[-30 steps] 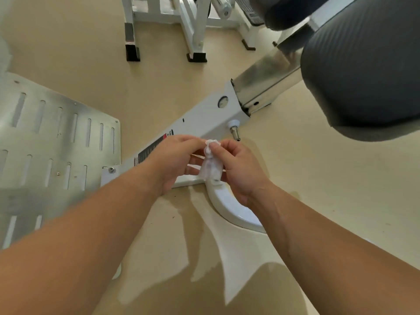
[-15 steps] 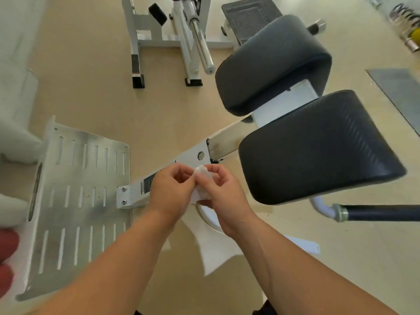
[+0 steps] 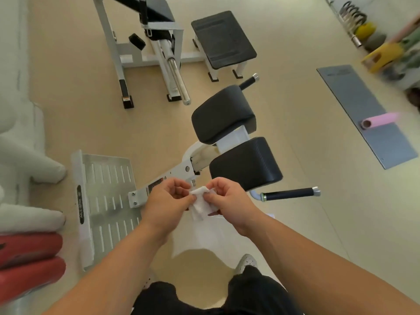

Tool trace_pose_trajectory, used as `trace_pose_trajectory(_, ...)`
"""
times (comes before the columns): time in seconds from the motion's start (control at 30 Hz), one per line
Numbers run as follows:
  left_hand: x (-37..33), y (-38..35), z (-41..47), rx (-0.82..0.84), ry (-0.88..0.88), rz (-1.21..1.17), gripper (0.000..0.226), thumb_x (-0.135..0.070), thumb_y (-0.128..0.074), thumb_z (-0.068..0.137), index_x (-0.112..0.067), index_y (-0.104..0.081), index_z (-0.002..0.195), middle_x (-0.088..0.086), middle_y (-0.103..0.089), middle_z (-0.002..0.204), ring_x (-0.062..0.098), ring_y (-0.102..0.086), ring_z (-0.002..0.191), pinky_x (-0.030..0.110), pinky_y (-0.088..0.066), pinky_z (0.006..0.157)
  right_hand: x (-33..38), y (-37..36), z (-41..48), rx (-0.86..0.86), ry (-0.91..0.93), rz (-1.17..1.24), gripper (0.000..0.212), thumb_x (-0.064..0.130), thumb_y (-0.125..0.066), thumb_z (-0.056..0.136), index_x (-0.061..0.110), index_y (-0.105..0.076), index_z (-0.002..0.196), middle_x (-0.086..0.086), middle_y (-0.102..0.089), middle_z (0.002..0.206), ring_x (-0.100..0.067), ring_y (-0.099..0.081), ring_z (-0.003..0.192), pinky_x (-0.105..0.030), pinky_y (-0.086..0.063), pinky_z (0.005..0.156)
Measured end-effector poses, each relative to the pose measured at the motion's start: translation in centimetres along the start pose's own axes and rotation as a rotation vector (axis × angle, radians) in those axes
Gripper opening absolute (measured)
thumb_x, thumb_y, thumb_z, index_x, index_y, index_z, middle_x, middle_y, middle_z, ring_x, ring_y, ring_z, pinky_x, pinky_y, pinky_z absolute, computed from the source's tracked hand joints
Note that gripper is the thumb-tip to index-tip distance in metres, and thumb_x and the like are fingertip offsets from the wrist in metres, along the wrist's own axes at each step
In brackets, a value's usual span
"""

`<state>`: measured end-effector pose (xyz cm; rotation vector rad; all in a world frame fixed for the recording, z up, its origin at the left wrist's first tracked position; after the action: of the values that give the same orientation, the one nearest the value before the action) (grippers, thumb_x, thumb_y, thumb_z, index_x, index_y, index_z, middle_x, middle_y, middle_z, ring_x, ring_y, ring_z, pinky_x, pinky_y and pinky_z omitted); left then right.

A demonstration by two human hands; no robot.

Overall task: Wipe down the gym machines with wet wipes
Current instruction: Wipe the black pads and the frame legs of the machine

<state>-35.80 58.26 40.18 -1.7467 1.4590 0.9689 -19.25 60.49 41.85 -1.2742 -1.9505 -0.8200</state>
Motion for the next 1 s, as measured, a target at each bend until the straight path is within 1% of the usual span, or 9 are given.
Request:
trace_pose_trajectory(0.17,-3.5,-4.6,0.6,0.072,-0.027,0.154,0.026,0.004,-0.072,0.084,-0.019,-0.068,0.097,0.003,-0.064,0.080,0.016,-0.059,0.074,0.032,-0.052,0.073,1.0,5.3,-1.5,-0.145,-0.021,0.012,0.007,0.013,-0.065,0.099,0.016,-0.068,0.105,-0.006,-0.071,0.103,-0.020,-0.070,0.095,-0.026,-0.061,0.071)
trace_pose_trajectory(0.3,-3.3,-9.3,2.5,0.073,0.015,0.306,0.022,-0.016,-0.069,0.093,-0.029,-0.062,0.109,-0.001,-0.065,0.096,0.014,-0.061,0.089,0.025,-0.046,0.068,-0.1,14.8,-0.1,-0.390,-0.018,-0.143,0.008,0.022,-0.066,0.098,0.029,-0.066,0.102,0.005,-0.066,0.100,-0.017,-0.064,0.096,-0.019,-0.053,0.066)
trace_pose_trajectory(0.43,-0.3,-13.6,4.5,0.018,0.131,0.342,0.026,-0.030,-0.068,0.095,-0.028,-0.058,0.118,-0.003,-0.059,0.110,0.011,-0.058,0.097,0.025,-0.047,0.070,1.8,24.2,3.7,-0.563,0.154,-0.334,0.010,0.019,-0.063,0.098,0.020,-0.057,0.090,-0.001,-0.060,0.087,-0.012,-0.056,0.076,-0.011,-0.040,0.057)
trace_pose_trajectory(0.63,3.5,-20.2,6.6,0.021,0.191,0.472,0.037,-0.035,-0.068,0.094,-0.031,-0.053,0.127,-0.007,-0.052,0.126,0.010,-0.054,0.107,0.025,-0.048,0.076,1.1,28.5,10.5,-0.462,0.319,-0.669,0.005,0.011,-0.052,0.101,0.013,-0.048,0.099,-0.002,-0.049,0.071,-0.022,-0.048,0.061,-0.032,-0.032,0.052)
trace_pose_trajectory(0.77,5.1,-22.1,9.6,0.034,0.173,0.556,0.047,-0.039,-0.068,0.093,-0.033,-0.049,0.136,-0.009,-0.050,0.136,0.002,-0.053,0.104,0.028,-0.046,0.090,-3.0,27.4,13.3,-0.324,0.314,-0.873,0.049,0.003,-0.049,0.100,0.031,-0.051,0.140,-0.003,-0.063,0.093,-0.031,-0.059,0.078,-0.037,-0.049,0.069)
trace_pose_trajectory(0.83,5.8,-22.6,10.9,0.048,0.152,0.603,0.057,-0.038,-0.067,0.093,-0.032,-0.043,0.144,-0.008,-0.044,0.146,0.005,-0.051,0.116,0.026,-0.041,0.096,-4.3,26.1,13.0,-0.268,0.470,-0.987,0.053,-0.005,-0.061,0.093,0.016,-0.058,0.142,-0.011,-0.068,0.117,-0.035,-0.065,0.092,-0.045,-0.060,0.078)
trace_pose_trajectory(0.87,6.0,-22.9,11.6,0.060,0.134,0.623,0.063,-0.037,-0.068,0.093,-0.032,-0.038,0.149,-0.008,-0.039,0.152,0.009,-0.046,0.129,0.026,-0.038,0.102,-5.3,25.6,12.8,-0.220,0.506,-1.005,0.054,-0.002,-0.066,0.092,0.011,-0.057,0.144,-0.015,-0.061,0.138,-0.036,-0.064,0.111,-0.048,-0.060,0.091)
trace_pose_trajectory(0.93,6.2,-23.7,12.9,0.107,0.097,0.653,0.075,-0.036,-0.068,0.094,-0.032,-0.027,0.156,-0.010,-0.022,0.164,0.012,-0.025,0.149,0.030,-0.027,0.116,-8.1,24.5,12.9,-0.059,0.386,-0.978,0.068,0.025,-0.061,0.100,0.016,-0.030,0.160,-0.006,-0.017,0.171,-0.025,-0.022,0.156,-0.037,-0.030,0.123)
trace_pose_trajectory(1.0,6.6,-24.9,13.8,0.183,0.089,0.670,0.084,-0.036,-0.067,0.094,-0.036,-0.015,0.160,-0.015,-0.005,0.168,0.009,-0.008,0.154,0.034,-0.018,0.122,-10.1,23.4,12.6,0.016,0.343,-1.043,0.084,0.060,-0.044,0.102,0.021,-0.003,0.165,0.000,0.015,0.171,-0.014,0.018,0.156,-0.031,0.001,0.125)
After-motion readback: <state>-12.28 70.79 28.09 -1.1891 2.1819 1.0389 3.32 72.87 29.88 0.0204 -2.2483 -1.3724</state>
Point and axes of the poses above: each hand's wrist, its own z-axis towards the middle knuckle, its own y-axis out of the back of the hand, x = y × z, the point moved 9 cm from there along z, towards the middle knuckle
